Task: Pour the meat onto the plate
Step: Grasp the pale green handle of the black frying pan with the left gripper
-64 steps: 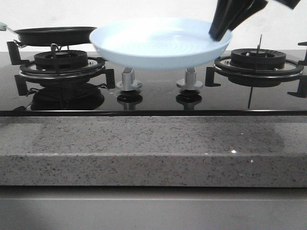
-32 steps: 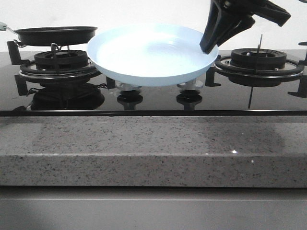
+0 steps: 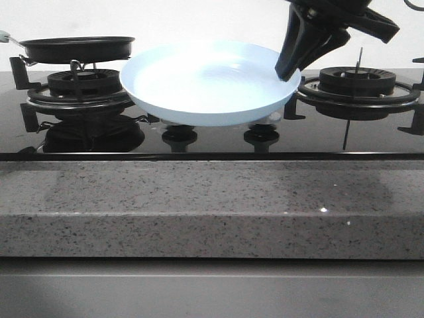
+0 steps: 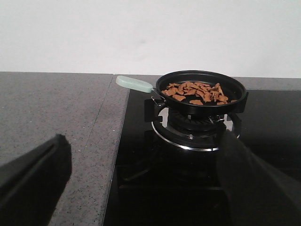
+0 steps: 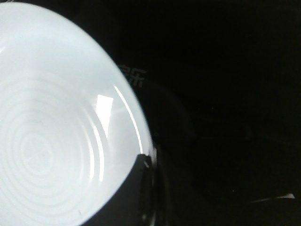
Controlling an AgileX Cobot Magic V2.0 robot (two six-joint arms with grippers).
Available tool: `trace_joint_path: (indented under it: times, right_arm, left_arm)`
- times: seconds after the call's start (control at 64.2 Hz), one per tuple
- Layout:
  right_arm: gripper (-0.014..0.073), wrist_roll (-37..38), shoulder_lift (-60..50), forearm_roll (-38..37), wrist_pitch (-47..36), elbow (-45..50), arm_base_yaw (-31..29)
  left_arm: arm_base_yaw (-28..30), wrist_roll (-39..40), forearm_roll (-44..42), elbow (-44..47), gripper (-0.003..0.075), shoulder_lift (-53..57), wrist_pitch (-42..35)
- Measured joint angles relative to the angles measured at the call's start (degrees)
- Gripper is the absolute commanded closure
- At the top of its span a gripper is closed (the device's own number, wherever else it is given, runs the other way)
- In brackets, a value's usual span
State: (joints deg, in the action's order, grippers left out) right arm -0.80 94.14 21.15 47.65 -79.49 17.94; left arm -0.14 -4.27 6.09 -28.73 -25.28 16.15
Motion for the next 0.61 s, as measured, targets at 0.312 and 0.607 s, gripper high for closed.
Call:
trace_joint_path:
  times: [0.312, 0.607]
  right_arm:
    - [0.0662, 0.0, 0.0, 0.0, 1.56, 0.0, 0.0]
    - [0.0662, 0.0, 0.0, 0.0, 1.56, 0.0, 0.0]
  left_arm:
    - [0.0, 0.0, 0.0, 0.0, 0.0104, 0.0, 0.0]
    - [0.0, 0.0, 0.86, 0.0, 0.0104, 0.0, 0.0]
